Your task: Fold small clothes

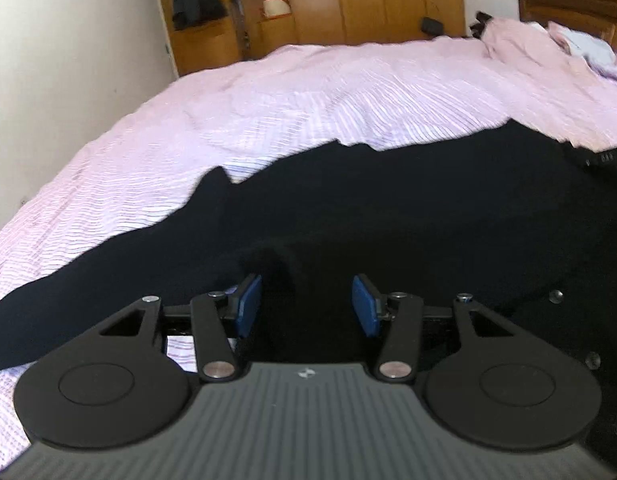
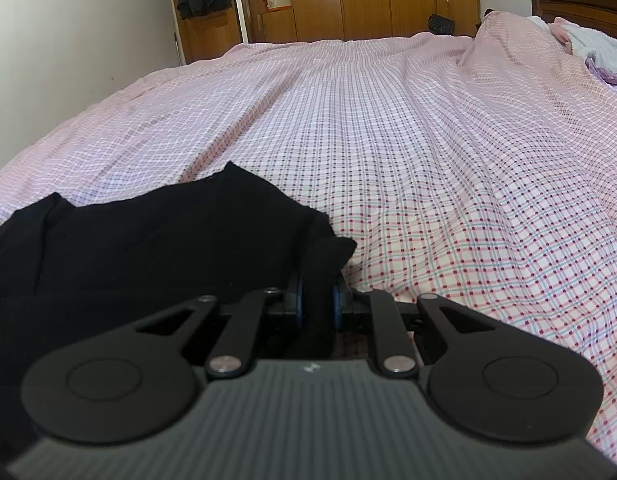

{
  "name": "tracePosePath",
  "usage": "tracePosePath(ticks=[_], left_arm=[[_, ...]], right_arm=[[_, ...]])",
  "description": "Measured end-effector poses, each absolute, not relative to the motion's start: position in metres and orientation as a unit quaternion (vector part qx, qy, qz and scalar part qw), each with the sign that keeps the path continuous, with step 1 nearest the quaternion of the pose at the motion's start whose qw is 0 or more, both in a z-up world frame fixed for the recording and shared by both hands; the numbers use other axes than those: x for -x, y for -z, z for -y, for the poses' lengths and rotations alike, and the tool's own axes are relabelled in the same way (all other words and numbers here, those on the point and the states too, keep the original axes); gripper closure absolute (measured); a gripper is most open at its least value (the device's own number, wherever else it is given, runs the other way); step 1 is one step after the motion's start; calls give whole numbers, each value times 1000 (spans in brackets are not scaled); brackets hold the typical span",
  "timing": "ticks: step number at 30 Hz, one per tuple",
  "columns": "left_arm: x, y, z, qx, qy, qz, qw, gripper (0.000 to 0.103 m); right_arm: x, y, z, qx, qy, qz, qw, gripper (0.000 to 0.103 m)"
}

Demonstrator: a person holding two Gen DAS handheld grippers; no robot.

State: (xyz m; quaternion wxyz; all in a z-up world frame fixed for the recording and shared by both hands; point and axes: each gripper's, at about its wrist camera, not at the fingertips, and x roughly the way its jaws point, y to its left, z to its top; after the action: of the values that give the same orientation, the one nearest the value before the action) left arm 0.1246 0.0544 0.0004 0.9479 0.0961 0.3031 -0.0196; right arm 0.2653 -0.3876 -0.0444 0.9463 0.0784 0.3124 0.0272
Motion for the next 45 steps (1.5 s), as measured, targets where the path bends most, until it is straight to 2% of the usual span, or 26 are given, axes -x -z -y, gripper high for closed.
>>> tracePosePath(ticks=[4,8,12,22,27,34,38,39,40,41,42,45], left_arm=[[-131,-9,-67,-89,40,-292,951,47],[-158,-7,-80,-67,46,-316,945,47],[-178,0,-85,-87,68,-338,935,47],[-175,10,-81,-109,128,-335,927,48],[-183,12,-93,-77,108,-341,930,47],[-178,18,-76,-142,109,-320,930,47],[-189,21,-86,-87,114,-336,931,47],[-192,22,-89,-68,116,-342,930,49],[-195,22,-92,-48,121,-347,929,59],[-196,21,-94,-31,132,-351,926,76],[-196,20,-94,-17,140,-354,925,81],[-190,11,-91,3,133,-344,929,84]], right_arm=[[-265,45,387,-77,-27,-313,946,85],[-265,45,387,-75,-27,-313,947,85],[-265,45,387,-75,-27,-313,946,85],[-266,45,386,-71,-26,-314,946,85],[-266,46,386,-73,-26,-313,946,85],[-267,49,387,-75,-27,-313,946,85],[-267,48,387,-74,-27,-313,947,85],[-267,49,387,-75,-27,-313,947,85],[-267,49,387,-75,-26,-313,946,85],[-267,49,386,-75,-26,-313,947,85],[-267,49,387,-75,-27,-313,947,85],[-267,47,390,-86,-30,-311,946,85]])
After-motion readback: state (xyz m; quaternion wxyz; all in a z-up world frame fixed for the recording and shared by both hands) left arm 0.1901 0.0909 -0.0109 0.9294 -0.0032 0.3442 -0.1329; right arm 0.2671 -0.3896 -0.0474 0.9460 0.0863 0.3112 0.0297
